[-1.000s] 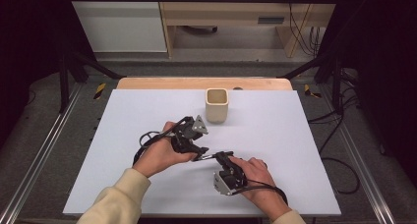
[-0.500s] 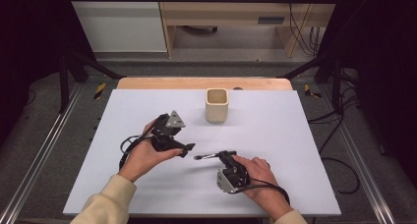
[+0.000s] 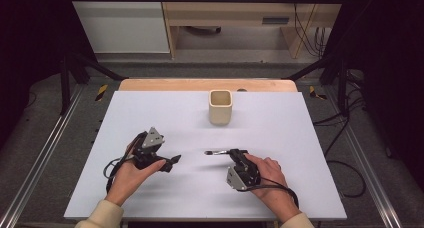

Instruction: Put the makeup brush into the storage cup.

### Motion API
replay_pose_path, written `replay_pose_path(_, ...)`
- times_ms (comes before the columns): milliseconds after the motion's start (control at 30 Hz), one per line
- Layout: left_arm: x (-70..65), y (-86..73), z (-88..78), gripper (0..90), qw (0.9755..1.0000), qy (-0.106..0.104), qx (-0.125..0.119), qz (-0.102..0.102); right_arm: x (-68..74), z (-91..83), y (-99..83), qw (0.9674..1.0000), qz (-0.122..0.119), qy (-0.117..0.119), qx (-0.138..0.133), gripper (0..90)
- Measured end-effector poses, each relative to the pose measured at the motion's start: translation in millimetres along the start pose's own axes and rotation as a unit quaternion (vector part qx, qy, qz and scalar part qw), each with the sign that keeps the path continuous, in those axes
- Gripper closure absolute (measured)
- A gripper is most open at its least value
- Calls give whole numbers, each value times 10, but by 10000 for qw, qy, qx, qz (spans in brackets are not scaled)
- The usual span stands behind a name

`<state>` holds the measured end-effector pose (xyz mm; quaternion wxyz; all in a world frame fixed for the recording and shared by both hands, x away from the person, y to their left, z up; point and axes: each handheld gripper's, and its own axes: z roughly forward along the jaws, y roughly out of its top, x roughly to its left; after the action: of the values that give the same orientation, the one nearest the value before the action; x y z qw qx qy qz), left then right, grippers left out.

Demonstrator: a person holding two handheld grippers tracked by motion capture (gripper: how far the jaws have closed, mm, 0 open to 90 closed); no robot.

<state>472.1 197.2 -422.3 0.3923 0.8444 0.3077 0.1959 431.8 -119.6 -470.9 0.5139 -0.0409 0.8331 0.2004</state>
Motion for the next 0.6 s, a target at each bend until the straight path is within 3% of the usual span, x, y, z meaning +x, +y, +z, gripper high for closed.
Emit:
replay_pose_path(167, 34, -198, -74, 71, 9990, 112, -331, -294, -40, 2, -73, 9996, 272, -81, 78, 792)
replay_pose_path(200, 54, -266, -95, 70, 9978, 266, -450, -407, -51, -2, -85, 9994, 321, -126, 88, 792)
replay_pose_path(367, 66, -389, -141, 70, 9959, 477, -660, -389, -96, 1, -138, 9973, 686, -245, 83, 792)
replay_pose_path(400, 57, -453, -161, 70, 9942, 529, -852, -395, -98, 8, -151, 9969, 741, -251, 119, 792)
replay_pose_path(433, 57, -453, -161, 68, 9942, 529, -852, -395, -104, 12, -164, 9966, 781, -231, 134, 792)
replay_pose_path(600, 70, -583, -226, 68, 9866, 842, -1352, -367, -132, 23, -215, 9918, 1249, -254, 95, 792)
